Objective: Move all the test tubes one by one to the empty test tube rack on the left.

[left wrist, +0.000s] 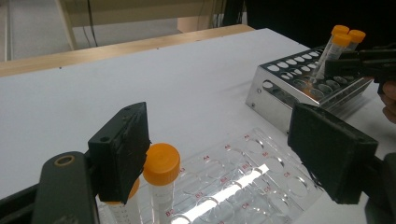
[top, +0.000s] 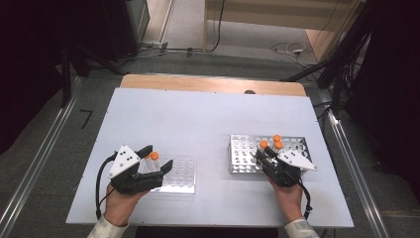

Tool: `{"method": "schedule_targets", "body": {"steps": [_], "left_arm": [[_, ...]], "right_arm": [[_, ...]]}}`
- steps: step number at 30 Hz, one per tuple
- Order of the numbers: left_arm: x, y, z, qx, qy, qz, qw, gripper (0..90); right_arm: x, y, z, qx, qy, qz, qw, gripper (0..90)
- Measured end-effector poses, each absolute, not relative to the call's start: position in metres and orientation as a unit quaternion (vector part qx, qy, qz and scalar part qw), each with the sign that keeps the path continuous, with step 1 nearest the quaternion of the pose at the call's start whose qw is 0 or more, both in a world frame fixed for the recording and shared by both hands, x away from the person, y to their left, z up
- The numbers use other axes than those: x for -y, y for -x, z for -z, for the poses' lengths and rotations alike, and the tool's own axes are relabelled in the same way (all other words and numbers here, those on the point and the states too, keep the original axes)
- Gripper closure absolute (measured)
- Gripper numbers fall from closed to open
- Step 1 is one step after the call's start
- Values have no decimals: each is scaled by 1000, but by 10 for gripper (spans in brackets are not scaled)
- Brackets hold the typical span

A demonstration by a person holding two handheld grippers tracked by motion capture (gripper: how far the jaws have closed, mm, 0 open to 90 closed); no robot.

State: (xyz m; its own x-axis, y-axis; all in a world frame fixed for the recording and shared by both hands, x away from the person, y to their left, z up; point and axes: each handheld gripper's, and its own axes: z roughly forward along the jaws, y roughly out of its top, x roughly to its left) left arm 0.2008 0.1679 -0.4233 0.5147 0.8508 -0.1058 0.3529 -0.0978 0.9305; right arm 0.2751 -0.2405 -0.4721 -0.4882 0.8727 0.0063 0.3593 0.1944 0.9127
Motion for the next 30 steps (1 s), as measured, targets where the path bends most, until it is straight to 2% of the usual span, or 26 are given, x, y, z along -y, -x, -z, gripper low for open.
{"method": "schedule_targets", "body": {"steps": [5,16,30], "left_arm": [[-167,-201,423,-428,-702,-241,516,211],[-167,-201,423,-429,-702,-241,516,211],[-168,-201,423,-429,-700,-241,517,210]], "right_arm": [[239,-274,473,-726,-418,-468,281,710],[240,-271,467,-721,-414,-475,289,716],[243,-260,443,-697,-403,-509,304,719]]}}
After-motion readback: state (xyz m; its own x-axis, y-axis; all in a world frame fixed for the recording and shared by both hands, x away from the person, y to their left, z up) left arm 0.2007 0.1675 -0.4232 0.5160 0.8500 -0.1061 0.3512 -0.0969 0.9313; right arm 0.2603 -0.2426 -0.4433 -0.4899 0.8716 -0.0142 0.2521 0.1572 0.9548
